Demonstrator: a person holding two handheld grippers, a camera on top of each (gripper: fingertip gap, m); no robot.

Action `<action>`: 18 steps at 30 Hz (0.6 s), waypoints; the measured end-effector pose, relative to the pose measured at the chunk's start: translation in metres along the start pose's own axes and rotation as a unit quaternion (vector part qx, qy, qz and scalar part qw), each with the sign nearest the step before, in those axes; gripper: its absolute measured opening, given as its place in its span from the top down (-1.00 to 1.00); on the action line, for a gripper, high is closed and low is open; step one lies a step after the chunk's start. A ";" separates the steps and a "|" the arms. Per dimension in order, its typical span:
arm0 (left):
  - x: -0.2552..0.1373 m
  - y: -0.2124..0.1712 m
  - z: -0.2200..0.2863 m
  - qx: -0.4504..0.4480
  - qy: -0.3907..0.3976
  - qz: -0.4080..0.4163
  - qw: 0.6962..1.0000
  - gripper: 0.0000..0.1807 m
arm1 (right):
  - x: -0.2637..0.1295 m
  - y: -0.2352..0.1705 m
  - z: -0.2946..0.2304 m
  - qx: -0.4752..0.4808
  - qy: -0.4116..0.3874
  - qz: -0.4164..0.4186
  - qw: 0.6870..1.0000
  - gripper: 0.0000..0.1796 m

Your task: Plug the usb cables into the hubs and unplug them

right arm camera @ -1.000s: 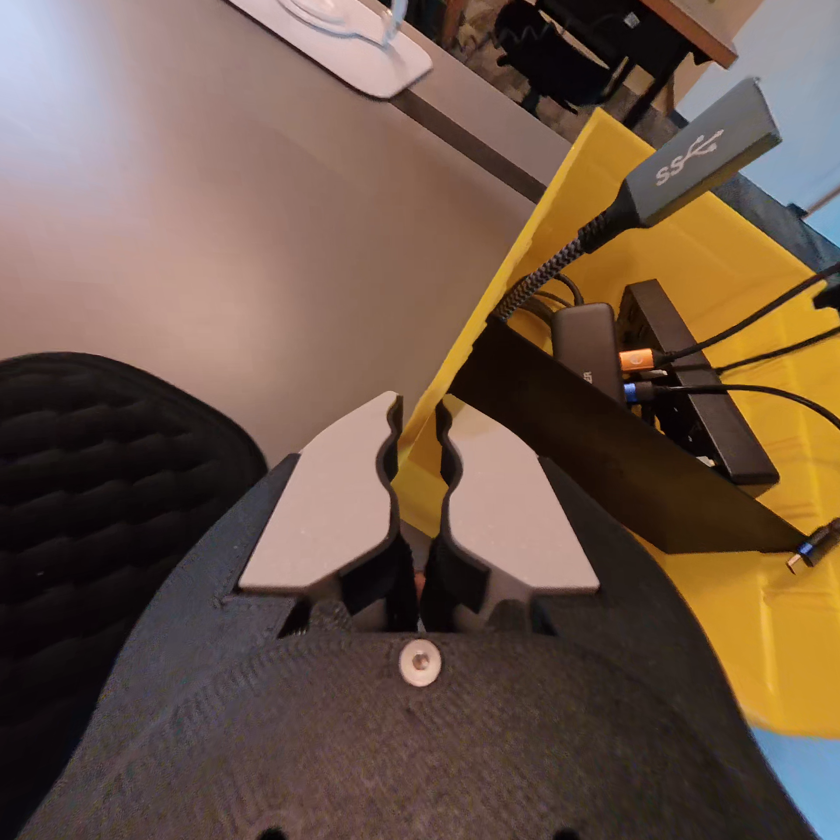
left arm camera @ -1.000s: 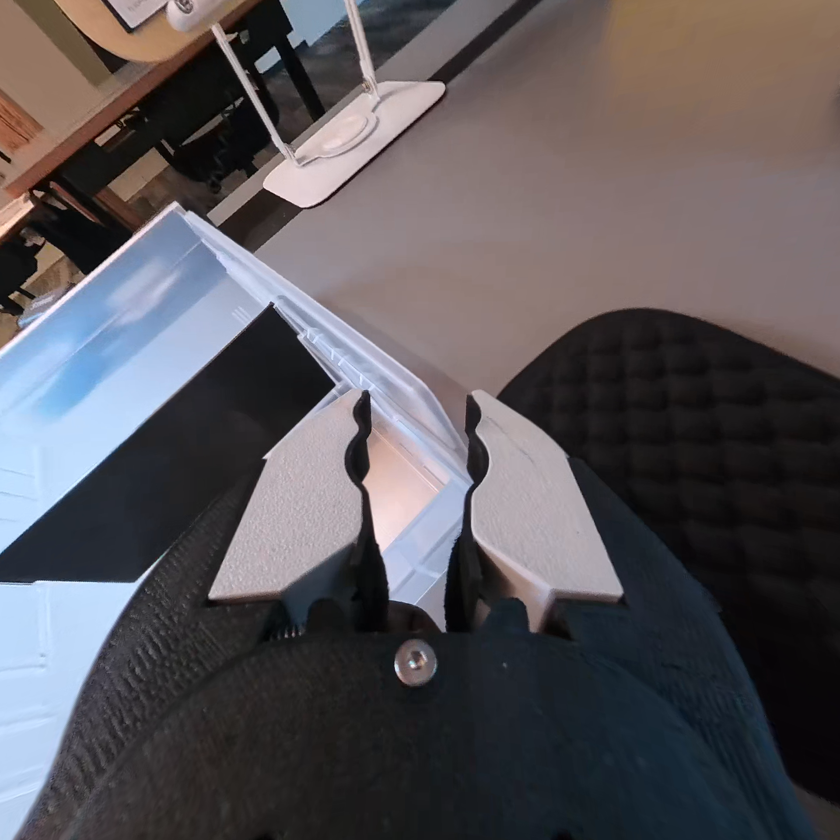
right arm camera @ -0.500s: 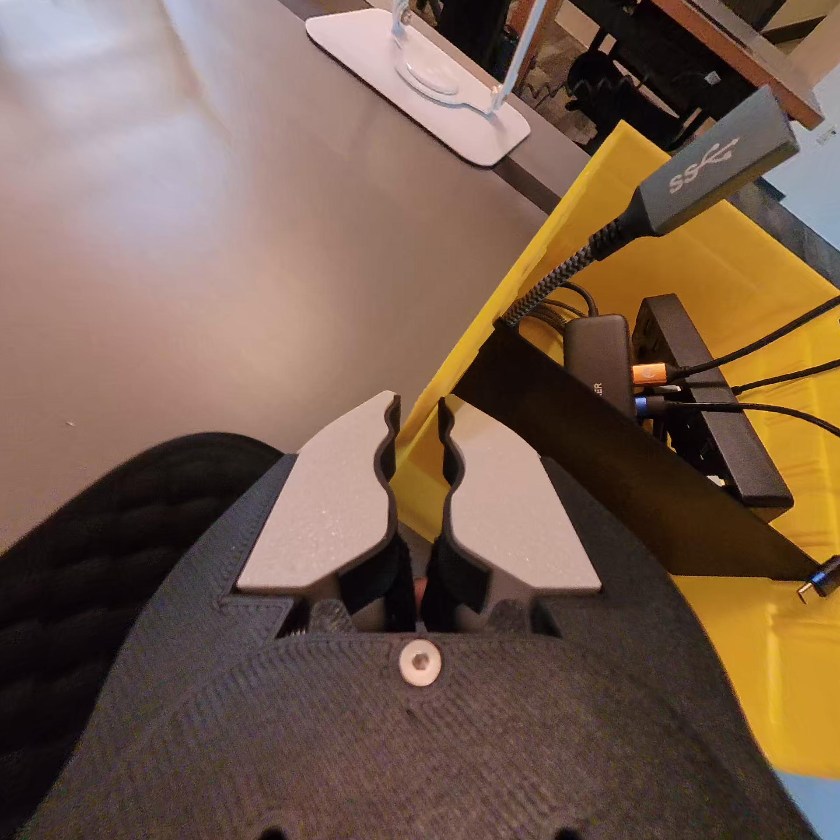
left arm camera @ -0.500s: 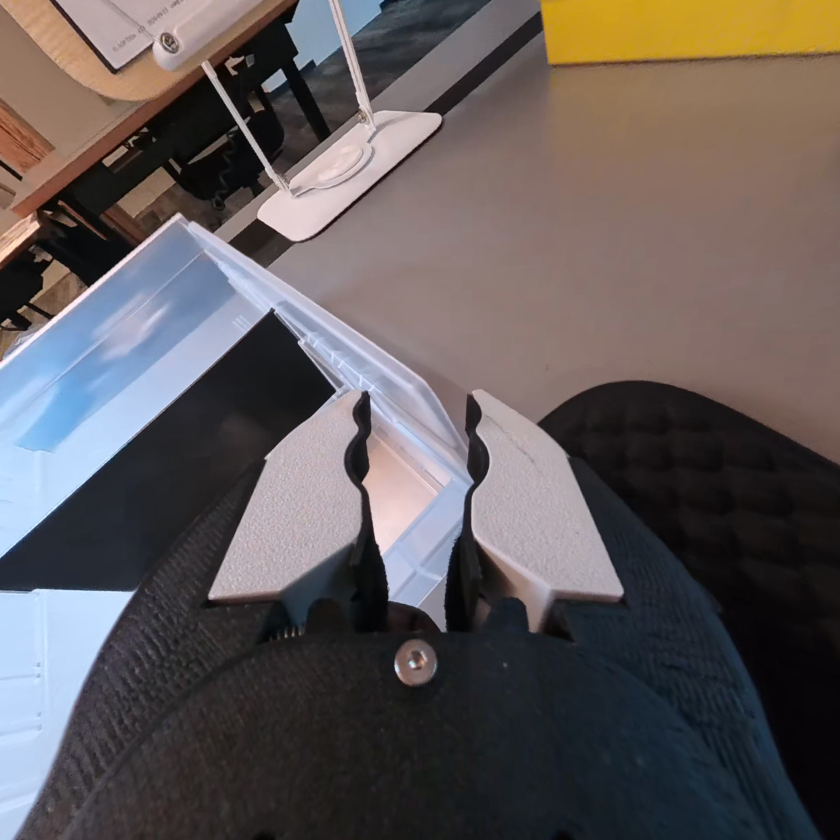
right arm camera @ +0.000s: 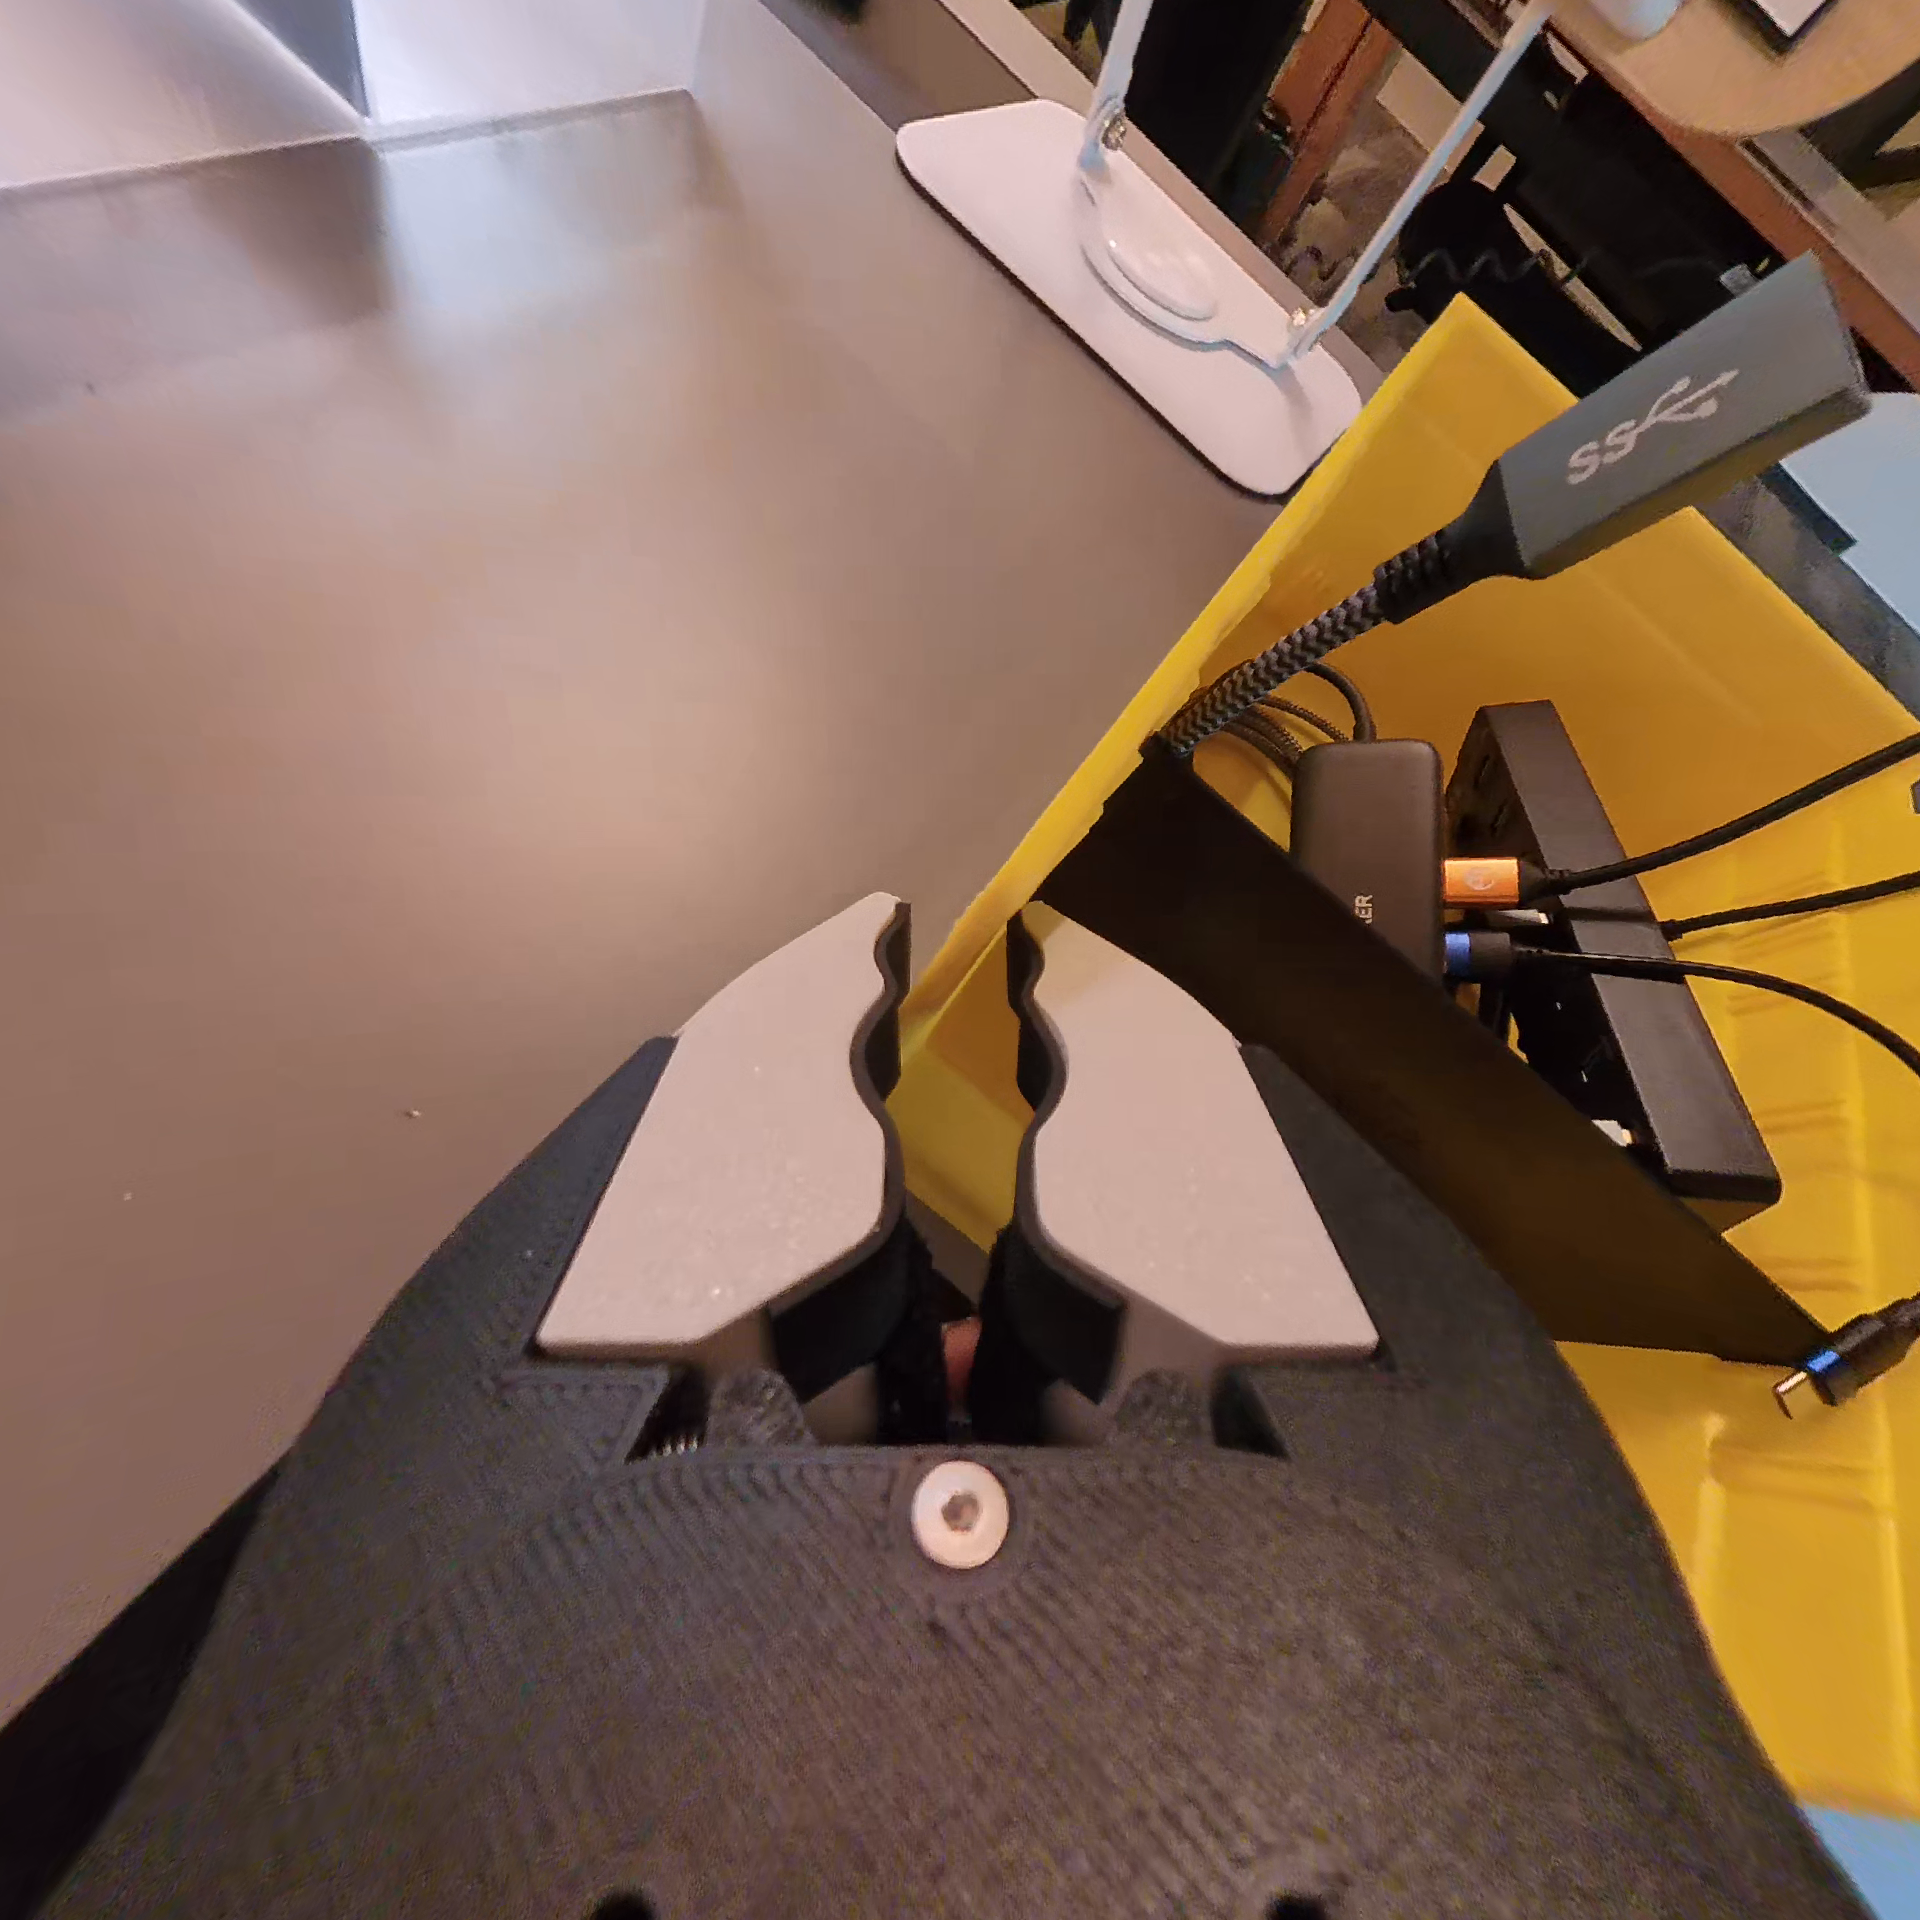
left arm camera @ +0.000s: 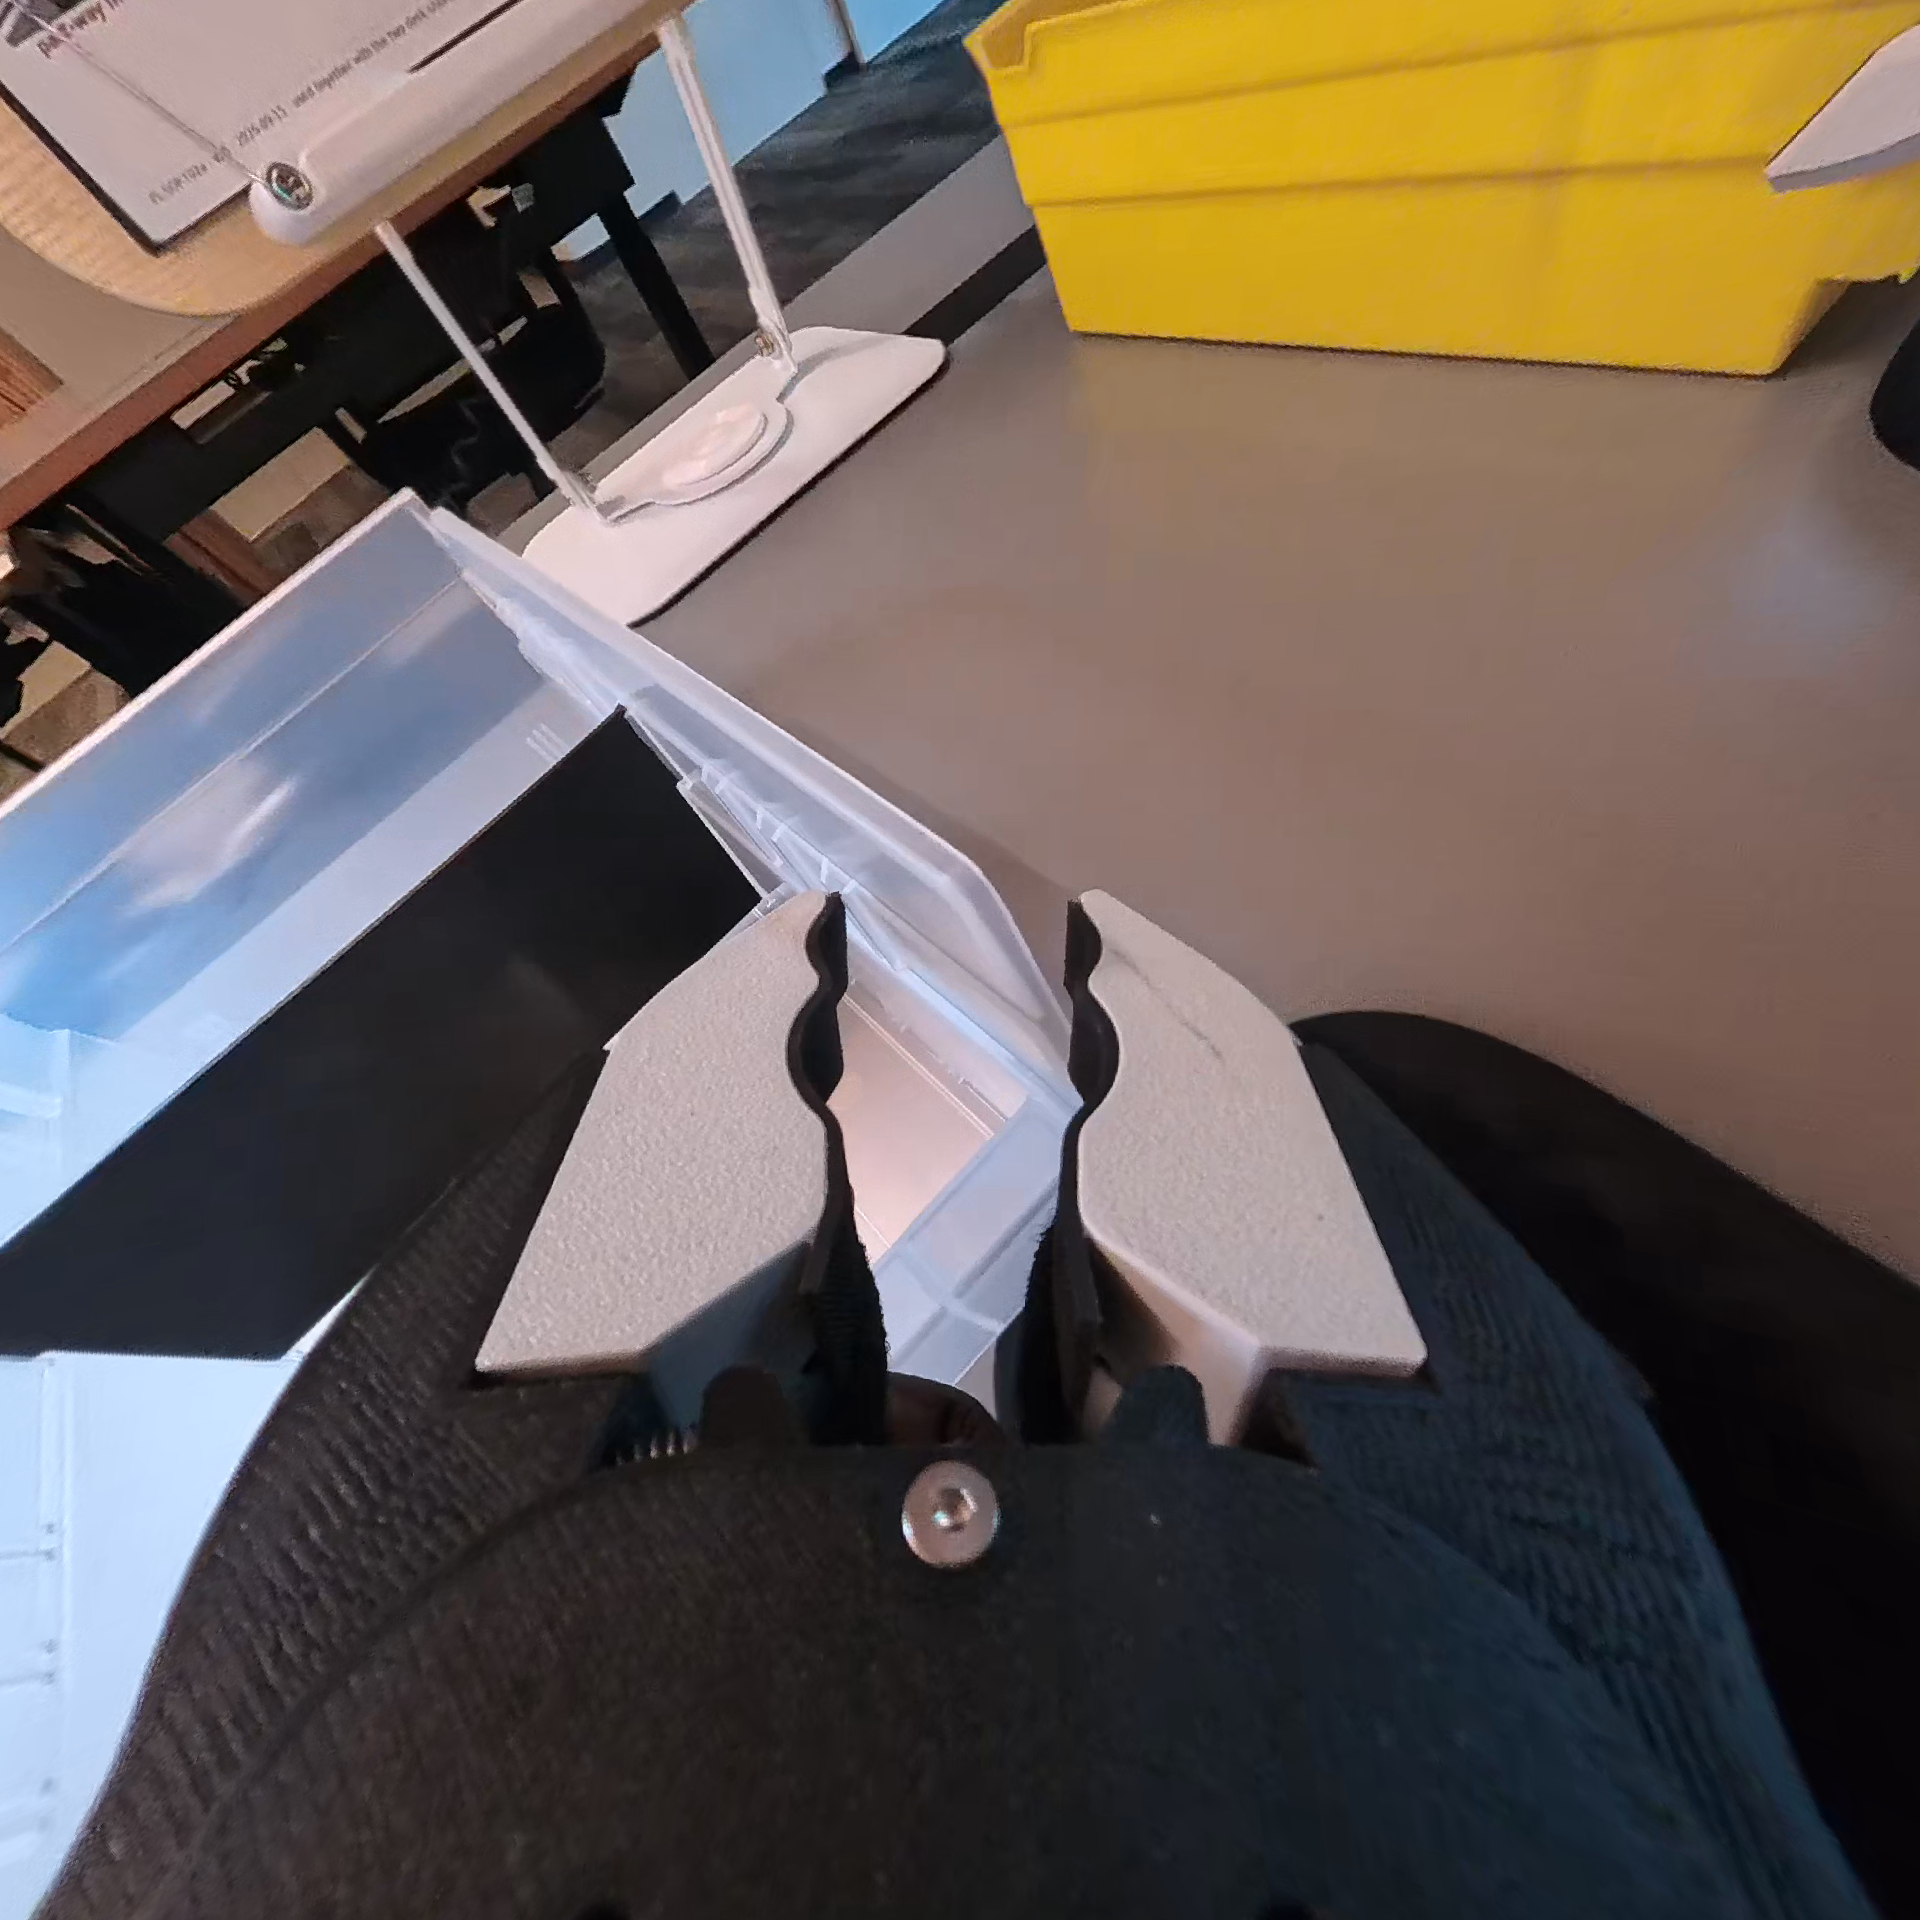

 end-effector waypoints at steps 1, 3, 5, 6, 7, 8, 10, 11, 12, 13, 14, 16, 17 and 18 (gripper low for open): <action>0.001 0.001 0.002 0.006 0.000 -0.003 1.000 0.55 | 0.001 0.001 -0.003 0.001 -0.001 0.000 1.000 0.80; 0.004 0.003 0.004 0.015 -0.004 -0.007 1.000 0.55 | 0.003 0.004 -0.007 -0.001 -0.003 0.000 1.000 0.80; 0.005 0.004 0.005 0.006 -0.010 0.002 1.000 0.55 | 0.006 0.007 -0.012 0.002 -0.005 0.001 1.000 0.80; 0.005 0.004 0.006 0.002 -0.014 0.008 1.000 0.55 | 0.007 0.008 -0.014 0.002 -0.006 0.004 1.000 0.80; 0.005 0.004 0.006 -0.003 -0.016 0.013 1.000 0.55 | 0.008 0.010 -0.017 -0.002 -0.006 0.006 1.000 0.80; 0.004 0.004 0.006 -0.007 -0.017 0.017 1.000 0.55 | 0.009 0.011 -0.019 -0.007 -0.005 0.007 1.000 0.79; 0.005 0.003 0.007 -0.012 -0.014 0.022 1.000 0.55 | 0.010 0.012 -0.020 -0.011 -0.007 0.005 1.000 0.79; 0.006 0.004 0.007 -0.014 -0.012 0.023 1.000 0.55 | 0.010 0.012 -0.020 -0.013 -0.008 0.006 1.000 0.79; 0.006 0.004 0.008 -0.014 -0.012 0.024 1.000 0.55 | 0.010 0.012 -0.020 -0.010 -0.009 0.007 1.000 0.79; 0.007 0.004 0.008 -0.015 -0.012 0.024 1.000 0.55 | 0.010 0.012 -0.021 -0.006 -0.010 0.011 1.000 0.79; 0.008 0.005 0.009 -0.013 -0.013 0.025 1.000 0.55 | 0.010 0.012 -0.021 -0.003 -0.012 0.013 1.000 0.79; 0.009 0.006 0.010 -0.017 -0.014 0.028 0.999 0.55 | 0.009 0.012 -0.021 -0.006 -0.017 0.016 1.000 0.79; 0.009 0.006 0.010 -0.020 -0.013 0.030 0.999 0.55 | 0.009 0.011 -0.022 -0.007 -0.019 0.018 1.000 0.79; 0.008 0.006 0.010 -0.022 -0.011 0.031 0.999 0.55 | 0.009 0.011 -0.022 -0.010 -0.020 0.022 1.000 0.78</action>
Point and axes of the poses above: each gripper's, where its closed fingertips meet, x out along the fingers, y out of its top, z = x × y across the jaws, the point moved 5 cm from there along -x, back along the fingers, and after that the axes turned 11 degrees about z, right-handed, at the moved point
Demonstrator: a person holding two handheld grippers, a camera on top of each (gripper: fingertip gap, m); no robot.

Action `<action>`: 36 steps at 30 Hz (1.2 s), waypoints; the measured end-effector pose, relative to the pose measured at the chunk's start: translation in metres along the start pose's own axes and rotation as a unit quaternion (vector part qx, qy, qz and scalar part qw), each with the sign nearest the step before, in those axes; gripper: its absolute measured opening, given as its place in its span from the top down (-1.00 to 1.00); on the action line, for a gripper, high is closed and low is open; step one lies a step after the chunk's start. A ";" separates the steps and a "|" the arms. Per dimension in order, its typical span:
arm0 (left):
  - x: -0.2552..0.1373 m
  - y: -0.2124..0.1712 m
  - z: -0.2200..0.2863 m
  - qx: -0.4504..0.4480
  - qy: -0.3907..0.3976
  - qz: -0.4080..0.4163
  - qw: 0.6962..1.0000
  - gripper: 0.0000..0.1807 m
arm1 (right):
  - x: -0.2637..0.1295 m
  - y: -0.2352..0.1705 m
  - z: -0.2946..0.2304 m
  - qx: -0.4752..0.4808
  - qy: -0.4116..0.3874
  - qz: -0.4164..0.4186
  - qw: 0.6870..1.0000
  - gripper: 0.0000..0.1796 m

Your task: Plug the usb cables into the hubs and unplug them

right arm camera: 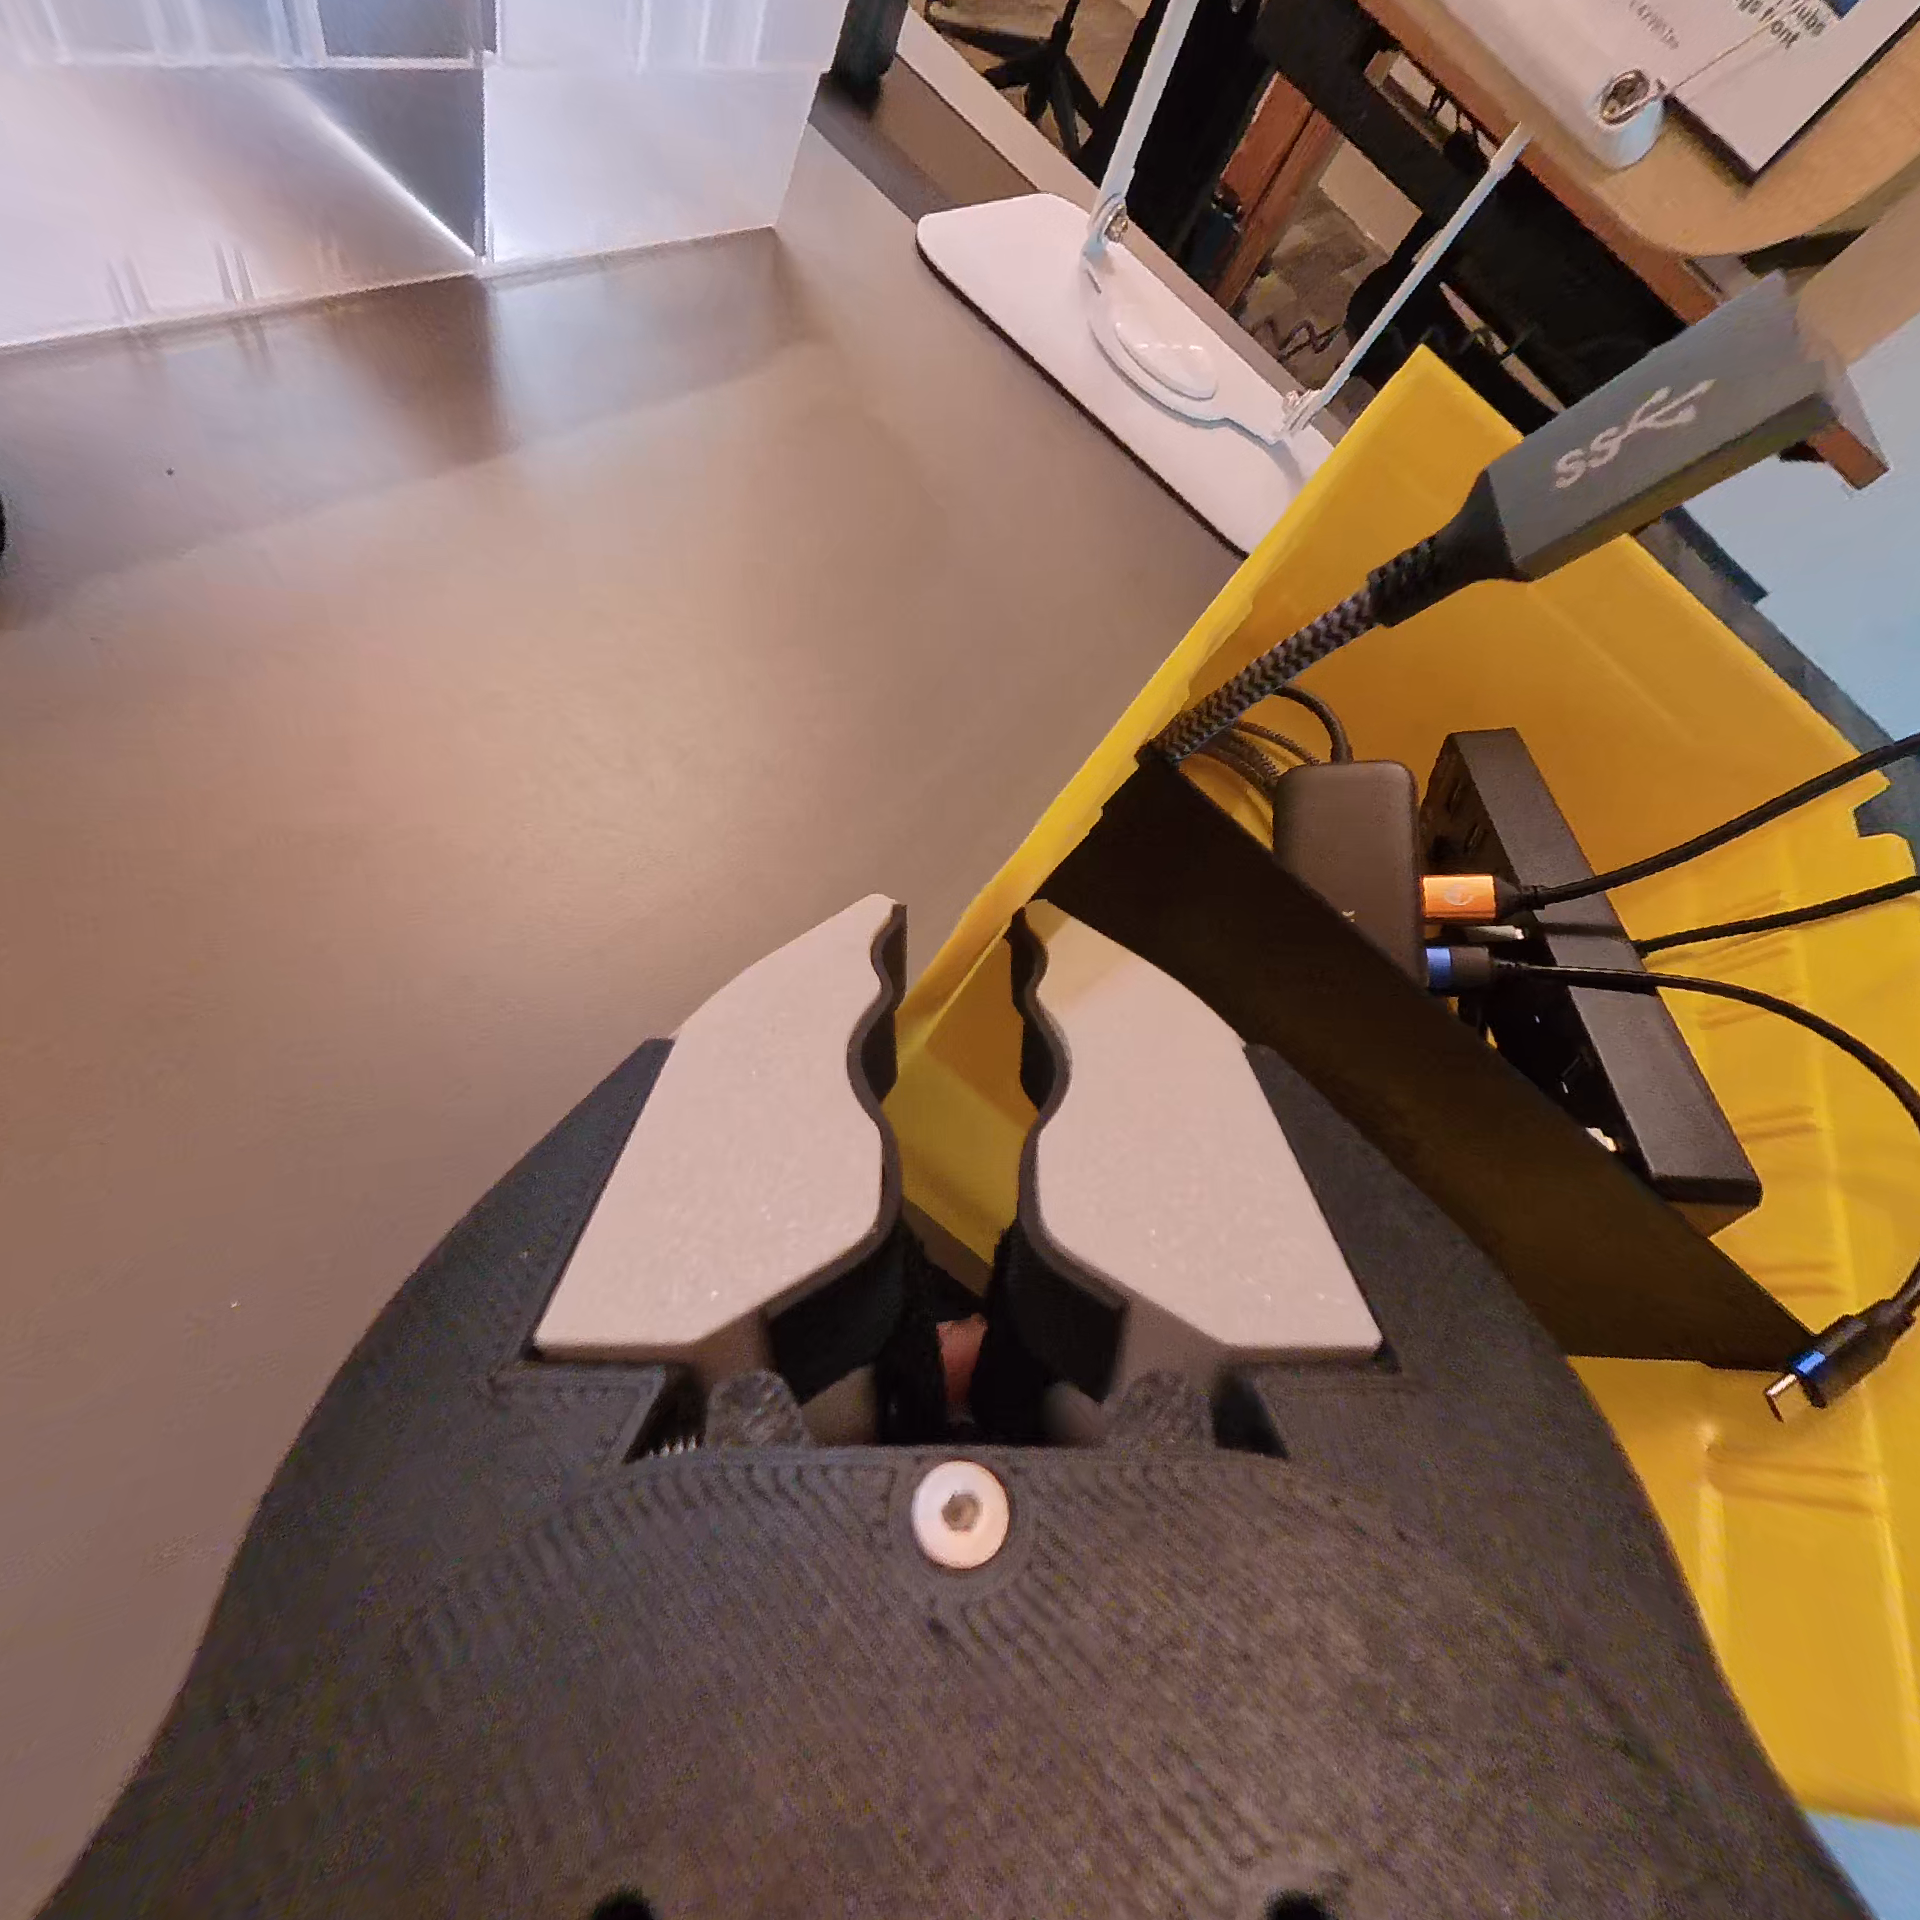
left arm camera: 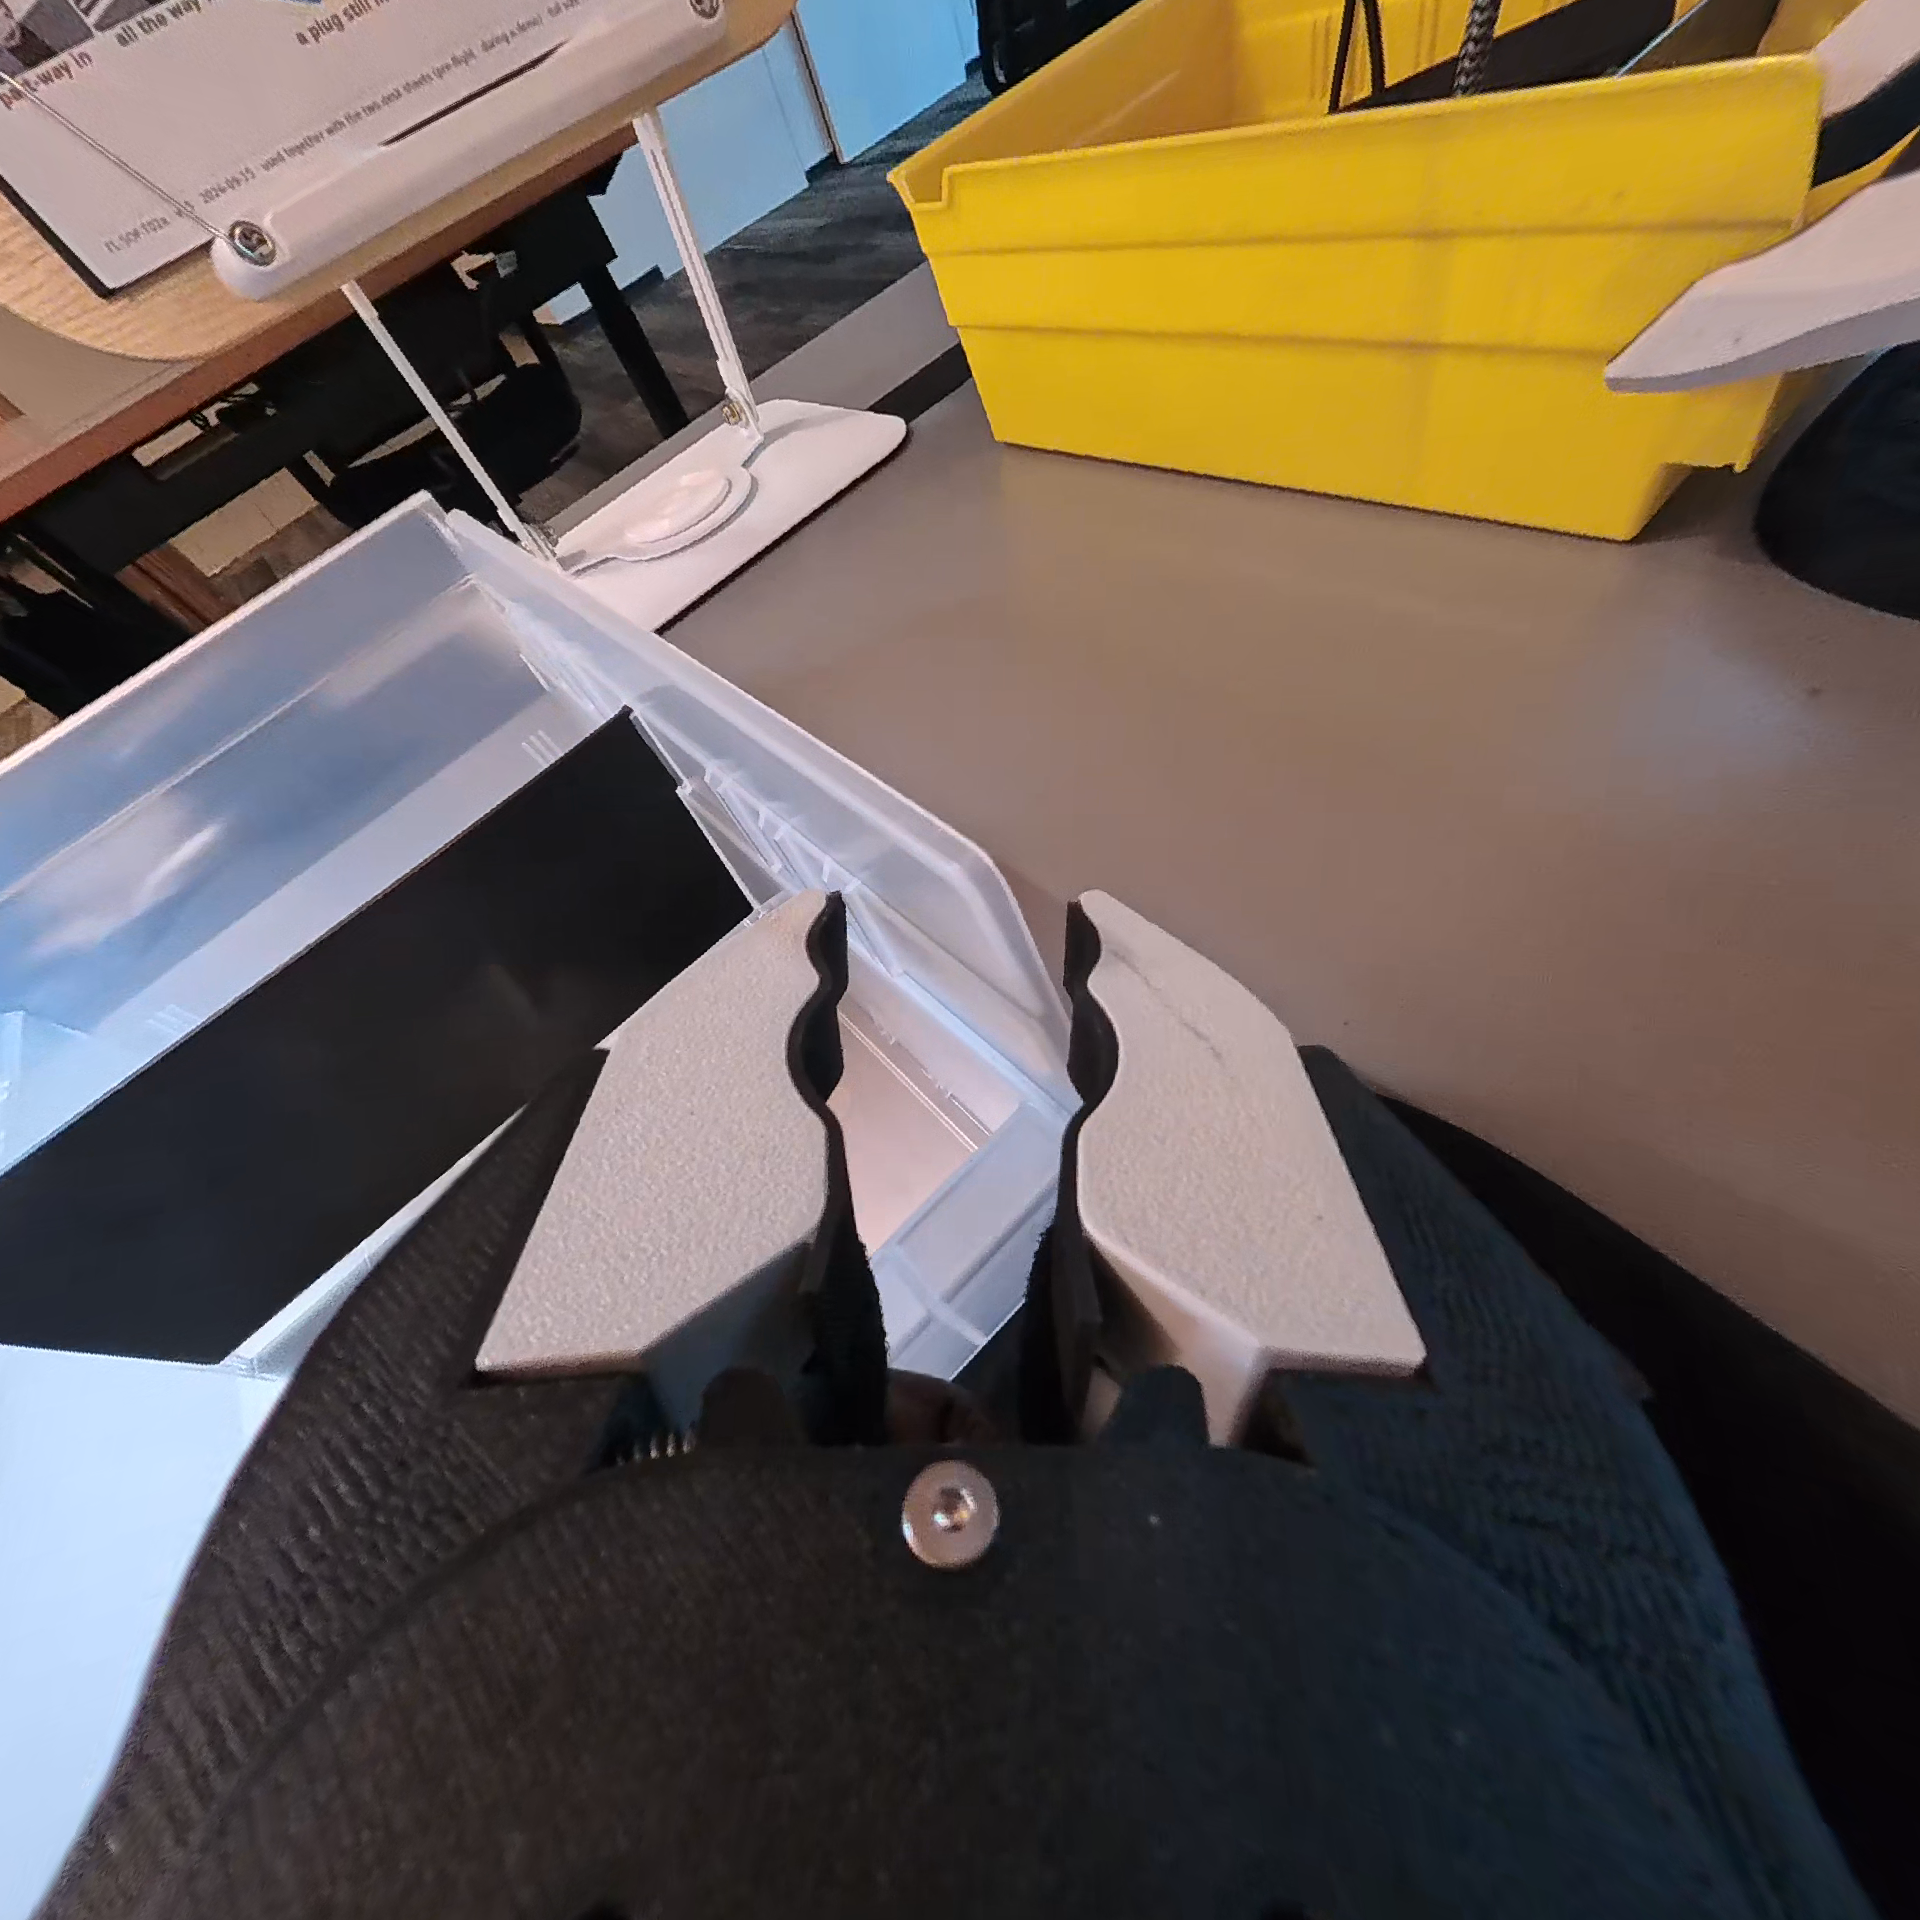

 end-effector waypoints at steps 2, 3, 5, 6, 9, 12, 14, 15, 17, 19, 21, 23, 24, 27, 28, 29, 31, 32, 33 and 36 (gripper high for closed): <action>0.003 0.001 -0.002 0.008 0.006 0.004 1.000 0.54 | 0.001 -0.001 0.001 -0.002 0.002 0.006 1.000 0.68; 0.002 0.002 -0.002 0.016 0.016 0.006 1.000 0.47 | 0.001 -0.002 0.001 -0.001 0.006 0.003 1.000 0.59; -0.002 0.010 -0.005 0.022 0.047 0.011 0.999 0.22 | -0.001 -0.003 0.002 0.001 -0.006 -0.004 1.000 0.41; -0.006 0.018 -0.004 0.018 0.062 0.023 0.998 0.08 | -0.003 -0.002 0.005 0.004 -0.017 -0.002 1.000 0.31; -0.021 0.053 -0.003 -0.006 0.111 0.092 0.990 -0.18 | -0.018 0.007 0.017 0.035 -0.069 0.041 0.996 -0.06; -0.033 0.080 -0.003 0.000 0.154 0.115 0.981 -0.42 | -0.040 0.012 0.035 0.063 -0.148 0.079 0.984 -0.44; -0.040 0.091 -0.004 -0.010 0.175 0.123 0.977 -0.51 | -0.056 0.012 0.048 0.070 -0.198 0.090 0.974 -0.61; -0.043 0.097 -0.005 -0.019 0.182 0.133 0.974 -0.55 | -0.064 0.012 0.054 0.073 -0.216 0.092 0.969 -0.62; -0.051 0.106 -0.007 -0.033 0.199 0.142 0.969 -0.60 | -0.078 0.014 0.064 0.081 -0.244 0.099 0.961 -0.62; -0.062 0.112 -0.015 -0.036 0.237 0.136 0.961 -0.61 | -0.096 0.018 0.076 0.088 -0.272 0.110 0.952 -0.62; -0.076 0.120 -0.021 -0.054 0.270 0.150 0.950 -0.61 | -0.109 0.025 0.082 0.091 -0.291 0.130 0.943 -0.62; -0.085 0.119 -0.022 -0.077 0.282 0.157 0.943 -0.61 | -0.117 0.030 0.085 0.093 -0.293 0.133 0.942 -0.62; -0.088 0.117 -0.023 -0.082 0.281 0.152 0.944 -0.61 | -0.119 0.032 0.084 0.093 -0.289 0.126 0.944 -0.62; -0.086 0.104 -0.028 -0.093 0.282 0.098 0.950 -0.60 | -0.116 0.028 0.079 0.095 -0.268 0.083 0.955 -0.62; -0.084 0.098 -0.029 -0.097 0.280 0.082 0.951 -0.60 | -0.114 0.025 0.077 0.099 -0.261 0.066 0.958 -0.62; -0.081 0.094 -0.028 -0.100 0.275 0.072 0.954 -0.60 | -0.112 0.022 0.075 0.104 -0.254 0.055 0.960 -0.62; -0.076 0.089 -0.026 -0.104 0.264 0.056 0.957 -0.60 | -0.107 0.020 0.072 0.117 -0.238 0.047 0.963 -0.62; -0.074 0.087 -0.025 -0.100 0.262 0.052 0.958 -0.59 | -0.104 0.019 0.070 0.122 -0.231 0.045 0.964 -0.62; -0.073 0.086 -0.025 -0.095 0.263 0.049 0.959 -0.59 | -0.102 0.018 0.068 0.122 -0.225 0.043 0.966 -0.62; -0.067 0.084 -0.022 -0.095 0.251 0.051 0.962 -0.59 | -0.097 0.016 0.064 0.117 -0.211 0.032 0.970 -0.62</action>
Point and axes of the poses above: each gripper's, where its closed fingertips meet, x out along the fingers, y out of its top, z = x × y across the jaws, the point moved 5 cm from there along -x, back along the fingers, and after that the axes turned 11 degrees about z, right-handed, at the moved point
